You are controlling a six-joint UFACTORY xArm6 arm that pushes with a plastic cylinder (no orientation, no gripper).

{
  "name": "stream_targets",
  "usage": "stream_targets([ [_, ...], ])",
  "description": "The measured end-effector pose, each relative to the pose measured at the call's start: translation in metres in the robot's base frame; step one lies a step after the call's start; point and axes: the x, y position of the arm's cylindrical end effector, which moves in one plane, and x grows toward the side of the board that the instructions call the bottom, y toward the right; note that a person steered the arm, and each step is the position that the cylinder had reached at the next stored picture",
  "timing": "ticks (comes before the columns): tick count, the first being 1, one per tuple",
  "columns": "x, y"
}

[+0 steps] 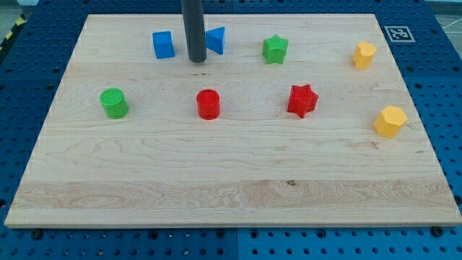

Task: Slide the blue cube closer to the blue triangle

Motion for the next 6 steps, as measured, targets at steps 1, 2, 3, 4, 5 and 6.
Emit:
stream_targets([
  [1,0.014,-0.047],
  [2,0.039,-0.071],
  [3,0.058,-0.106],
  [4,-0.009,-0.106],
  [5,-0.024,-0.106],
  [6,-0.030,-0.097],
])
